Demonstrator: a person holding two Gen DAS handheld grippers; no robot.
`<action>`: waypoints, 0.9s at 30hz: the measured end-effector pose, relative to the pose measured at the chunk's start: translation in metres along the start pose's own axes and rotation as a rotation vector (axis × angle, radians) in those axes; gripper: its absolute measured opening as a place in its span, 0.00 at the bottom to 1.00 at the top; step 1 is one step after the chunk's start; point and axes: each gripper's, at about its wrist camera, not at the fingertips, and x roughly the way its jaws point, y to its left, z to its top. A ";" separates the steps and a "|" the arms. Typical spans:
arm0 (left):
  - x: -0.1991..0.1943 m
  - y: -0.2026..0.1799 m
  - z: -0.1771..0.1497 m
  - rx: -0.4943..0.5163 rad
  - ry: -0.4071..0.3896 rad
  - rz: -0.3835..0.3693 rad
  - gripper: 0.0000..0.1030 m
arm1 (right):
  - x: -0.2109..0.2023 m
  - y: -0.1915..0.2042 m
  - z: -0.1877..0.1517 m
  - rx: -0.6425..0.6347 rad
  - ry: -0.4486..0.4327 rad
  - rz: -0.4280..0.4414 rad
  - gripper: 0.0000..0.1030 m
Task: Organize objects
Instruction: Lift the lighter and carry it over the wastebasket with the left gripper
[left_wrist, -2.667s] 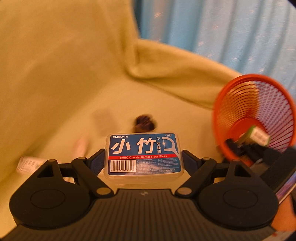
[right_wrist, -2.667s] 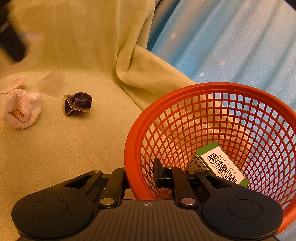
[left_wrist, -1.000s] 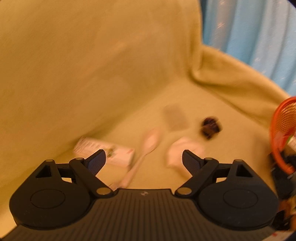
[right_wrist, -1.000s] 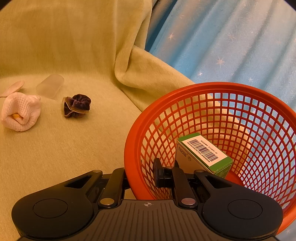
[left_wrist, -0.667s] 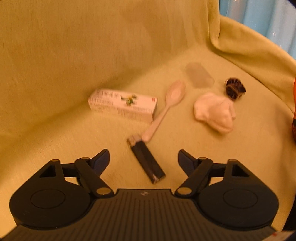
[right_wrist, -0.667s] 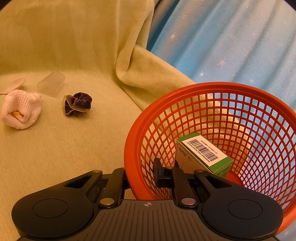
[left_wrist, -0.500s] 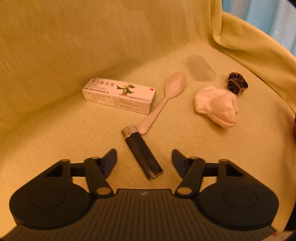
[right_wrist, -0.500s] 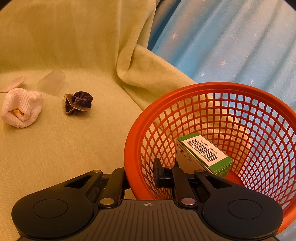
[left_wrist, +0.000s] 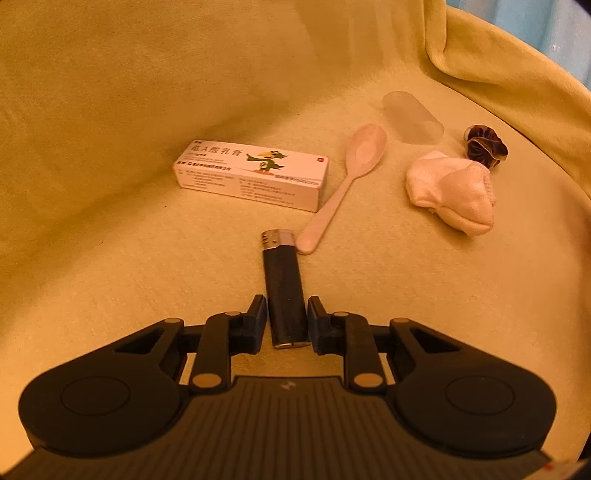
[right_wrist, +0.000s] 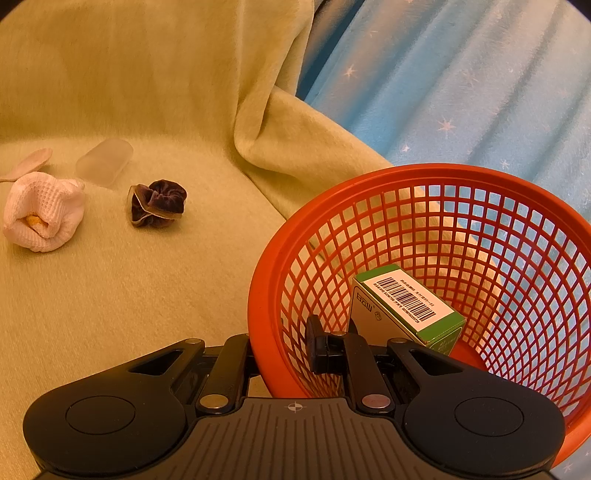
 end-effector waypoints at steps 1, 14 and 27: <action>0.000 0.000 0.000 -0.003 -0.001 0.003 0.19 | 0.000 0.000 0.000 0.000 0.000 0.000 0.09; 0.000 -0.002 0.006 0.004 -0.009 0.016 0.17 | 0.000 0.001 0.000 0.001 0.000 0.000 0.09; -0.043 -0.014 0.024 0.026 -0.083 -0.036 0.17 | 0.001 0.001 0.001 0.005 -0.001 0.002 0.09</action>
